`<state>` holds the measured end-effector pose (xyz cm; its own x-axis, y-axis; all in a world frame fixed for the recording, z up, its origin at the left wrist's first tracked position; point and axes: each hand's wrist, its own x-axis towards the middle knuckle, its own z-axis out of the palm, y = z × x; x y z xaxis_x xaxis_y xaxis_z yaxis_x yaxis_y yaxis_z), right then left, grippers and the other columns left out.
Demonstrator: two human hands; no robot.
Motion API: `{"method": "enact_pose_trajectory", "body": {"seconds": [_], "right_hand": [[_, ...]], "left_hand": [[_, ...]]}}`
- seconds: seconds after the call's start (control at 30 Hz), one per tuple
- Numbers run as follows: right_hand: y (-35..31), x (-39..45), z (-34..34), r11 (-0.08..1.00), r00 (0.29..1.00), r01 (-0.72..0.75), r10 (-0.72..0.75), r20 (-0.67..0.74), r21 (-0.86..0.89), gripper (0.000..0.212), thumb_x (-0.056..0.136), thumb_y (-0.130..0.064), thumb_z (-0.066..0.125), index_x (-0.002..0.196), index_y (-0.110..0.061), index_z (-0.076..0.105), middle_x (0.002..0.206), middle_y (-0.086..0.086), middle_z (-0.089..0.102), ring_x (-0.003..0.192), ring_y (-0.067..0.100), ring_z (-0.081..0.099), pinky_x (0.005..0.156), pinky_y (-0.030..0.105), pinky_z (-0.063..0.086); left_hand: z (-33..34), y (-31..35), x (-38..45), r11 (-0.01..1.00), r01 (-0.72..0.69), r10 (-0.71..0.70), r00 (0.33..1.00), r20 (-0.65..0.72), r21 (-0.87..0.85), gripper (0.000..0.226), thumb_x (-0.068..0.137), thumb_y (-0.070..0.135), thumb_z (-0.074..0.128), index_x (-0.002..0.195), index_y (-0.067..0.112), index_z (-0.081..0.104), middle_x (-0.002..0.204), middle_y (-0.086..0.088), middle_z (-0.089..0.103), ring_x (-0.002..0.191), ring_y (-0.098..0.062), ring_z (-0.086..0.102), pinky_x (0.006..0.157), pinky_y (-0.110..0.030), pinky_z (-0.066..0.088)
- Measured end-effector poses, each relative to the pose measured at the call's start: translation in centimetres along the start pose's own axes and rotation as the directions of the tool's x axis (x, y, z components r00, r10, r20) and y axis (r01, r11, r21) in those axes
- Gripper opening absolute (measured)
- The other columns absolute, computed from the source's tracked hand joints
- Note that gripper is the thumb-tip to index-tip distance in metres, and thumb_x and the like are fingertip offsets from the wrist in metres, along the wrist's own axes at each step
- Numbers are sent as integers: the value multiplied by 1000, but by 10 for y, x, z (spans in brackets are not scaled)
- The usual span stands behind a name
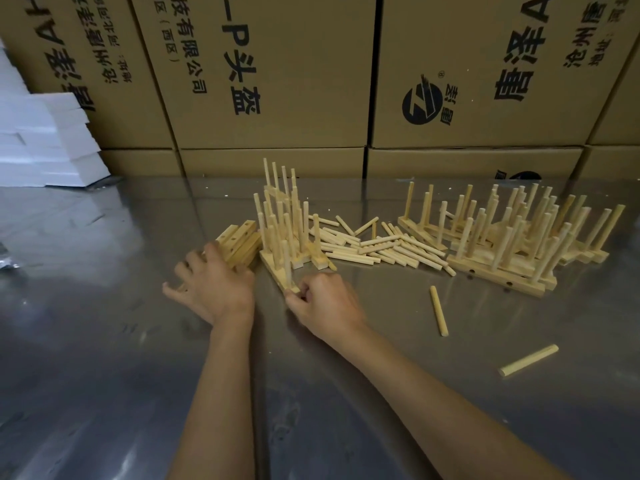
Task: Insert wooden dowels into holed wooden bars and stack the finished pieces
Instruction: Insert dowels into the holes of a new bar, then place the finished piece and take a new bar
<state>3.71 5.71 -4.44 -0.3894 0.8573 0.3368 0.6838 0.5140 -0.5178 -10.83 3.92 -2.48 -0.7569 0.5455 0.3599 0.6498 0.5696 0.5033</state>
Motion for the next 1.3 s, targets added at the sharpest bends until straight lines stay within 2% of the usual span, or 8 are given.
{"method": "enact_pose_trajectory", "body": {"seconds": [0.1, 0.4, 0.6, 0.9, 1.03, 1.1, 1.2, 1.3], "right_hand": [[-6, 19, 12, 1000, 1000, 2, -2, -29, -4, 28, 93, -41, 58, 89, -14, 64, 91, 11, 65, 88, 31, 59, 67, 33, 40], [-13, 66, 41, 989, 987, -145, 146, -73, 16, 28, 97, -41, 54, 95, -15, 60, 96, 12, 69, 97, 34, 61, 76, 36, 44], [-5, 71, 45, 940, 964, -238, 260, -62, 243, 47, 90, -49, 62, 59, -22, 41, 62, -3, 54, 71, 25, 57, 61, 30, 36], [2, 58, 34, 848, 954, -257, 298, -16, 464, 43, 92, -42, 63, 57, -19, 52, 52, -8, 51, 54, 5, 49, 50, 18, 33], [2, 47, 23, 815, 956, -255, 295, 6, 521, 39, 96, -36, 58, 73, -6, 65, 56, -7, 54, 52, 1, 50, 51, 12, 34], [0, 38, 18, 792, 955, -259, 295, 25, 552, 38, 98, -33, 56, 79, -2, 67, 61, -2, 61, 57, 1, 55, 60, 19, 43], [3, 24, 9, 768, 960, -261, 272, 70, 585, 34, 98, -28, 55, 81, -2, 69, 78, 13, 69, 79, 25, 65, 75, 34, 50], [6, 10, -5, 736, 954, -296, 252, 159, 608, 23, 98, -19, 55, 84, -12, 71, 80, 0, 70, 86, 19, 66, 85, 31, 51]], "left_hand": [[2, 1, 2, 999, 37, -37, 999, -27, -6, 46, 84, 23, 67, 128, 15, 55, 135, -17, 51, 128, -35, 38, 111, -56, 20], [2, 4, 5, 996, 90, -91, 991, -97, -17, 33, 88, 27, 61, 117, 11, 61, 124, -19, 57, 120, -35, 42, 103, -53, 26], [2, 3, 7, 988, 114, -126, 986, -112, -107, 33, 92, 16, 56, 125, 12, 55, 127, -19, 57, 121, -36, 42, 95, -47, 29], [-6, 3, 8, 926, 175, -231, 963, -137, -334, 48, 83, 7, 57, 130, 19, 51, 131, -13, 55, 122, -37, 46, 97, -47, 30], [-10, 3, 6, 887, 88, -206, 954, -217, -454, 43, 92, 4, 51, 134, 15, 56, 132, -14, 53, 124, -34, 44, 102, -43, 30], [-15, 7, 7, 801, 2, -171, 959, -226, -598, 42, 98, 6, 50, 139, 13, 54, 131, -11, 49, 121, -27, 47, 104, -36, 35], [-21, 19, 4, 474, 59, -141, 990, -10, -879, 38, 103, 16, 49, 141, 16, 51, 134, 2, 50, 112, -6, 55, 102, -26, 47], [-23, 34, -6, 226, 185, -29, 983, 184, -956, 30, 104, 18, 50, 131, 19, 62, 113, 6, 67, 88, 2, 64, 78, -17, 51]]}}
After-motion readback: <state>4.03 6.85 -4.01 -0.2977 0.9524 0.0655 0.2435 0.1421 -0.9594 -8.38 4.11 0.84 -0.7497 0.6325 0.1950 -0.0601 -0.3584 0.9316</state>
